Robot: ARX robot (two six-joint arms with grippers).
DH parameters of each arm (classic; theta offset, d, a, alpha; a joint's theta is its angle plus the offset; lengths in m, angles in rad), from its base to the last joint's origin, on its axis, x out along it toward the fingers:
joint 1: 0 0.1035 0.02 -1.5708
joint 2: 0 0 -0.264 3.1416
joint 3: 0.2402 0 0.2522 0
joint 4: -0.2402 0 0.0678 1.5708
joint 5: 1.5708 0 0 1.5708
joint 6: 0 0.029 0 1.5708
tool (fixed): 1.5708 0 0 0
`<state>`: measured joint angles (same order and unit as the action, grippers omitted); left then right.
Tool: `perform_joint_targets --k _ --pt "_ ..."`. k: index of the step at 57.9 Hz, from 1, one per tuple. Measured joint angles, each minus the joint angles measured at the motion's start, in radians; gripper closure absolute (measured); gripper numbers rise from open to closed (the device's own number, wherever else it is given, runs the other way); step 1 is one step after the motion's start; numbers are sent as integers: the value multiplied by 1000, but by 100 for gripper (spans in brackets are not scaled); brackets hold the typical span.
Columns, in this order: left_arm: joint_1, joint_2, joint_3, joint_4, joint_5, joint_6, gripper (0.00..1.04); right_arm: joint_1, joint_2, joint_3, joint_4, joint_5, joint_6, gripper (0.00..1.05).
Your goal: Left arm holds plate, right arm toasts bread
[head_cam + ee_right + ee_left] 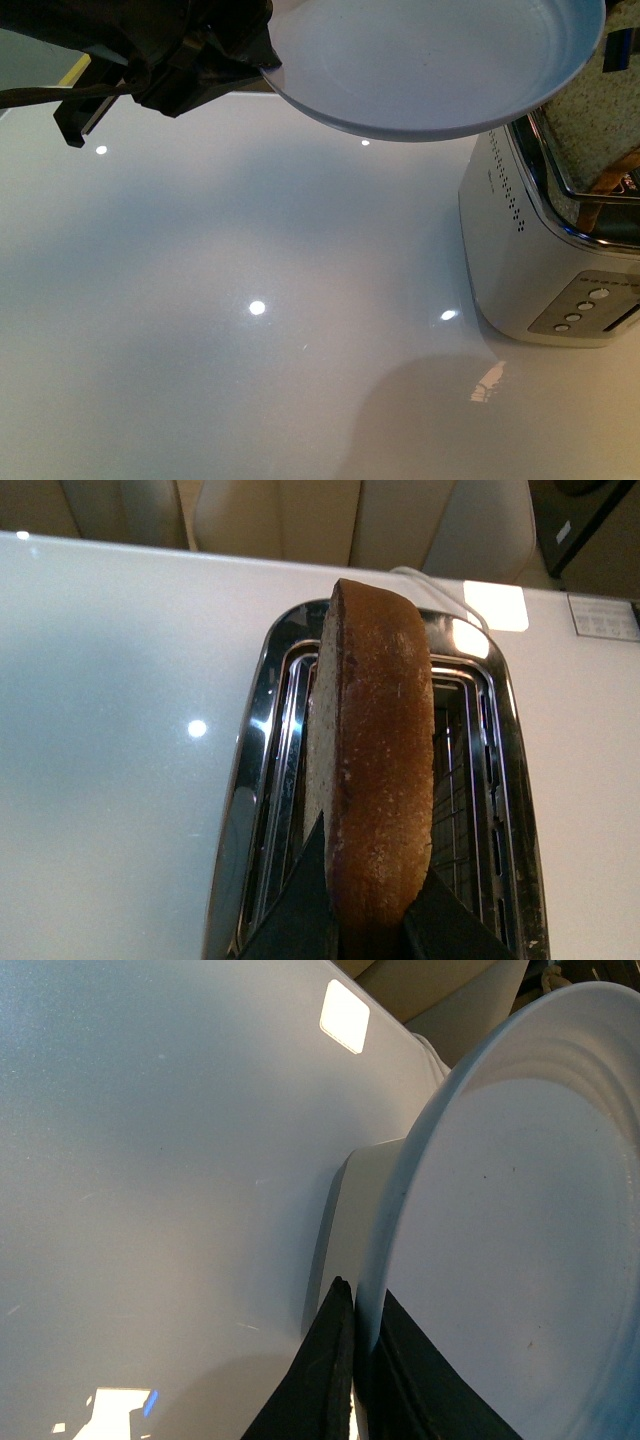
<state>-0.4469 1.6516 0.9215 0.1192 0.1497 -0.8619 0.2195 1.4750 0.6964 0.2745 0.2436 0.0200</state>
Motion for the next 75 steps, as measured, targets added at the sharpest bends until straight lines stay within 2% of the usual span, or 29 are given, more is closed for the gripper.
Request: perform_joint_targets --k 28,47,65,68,75 --pt "1 0 0 0 0 0 102 -27 173 41 10 3 40 101" --pt "1 0 0 0 0 -1 102 -42 135 -38 47 -24 48 55" --pt "1 0 0 0 0 -1 102 -78 -143 -128 68 -61 96 10" --pt "1 0 0 0 0 -1 102 -82 -193 -150 77 -61 101 7" --pt "1 0 0 0 0 -1 102 -94 -330 -220 121 -47 102 9"
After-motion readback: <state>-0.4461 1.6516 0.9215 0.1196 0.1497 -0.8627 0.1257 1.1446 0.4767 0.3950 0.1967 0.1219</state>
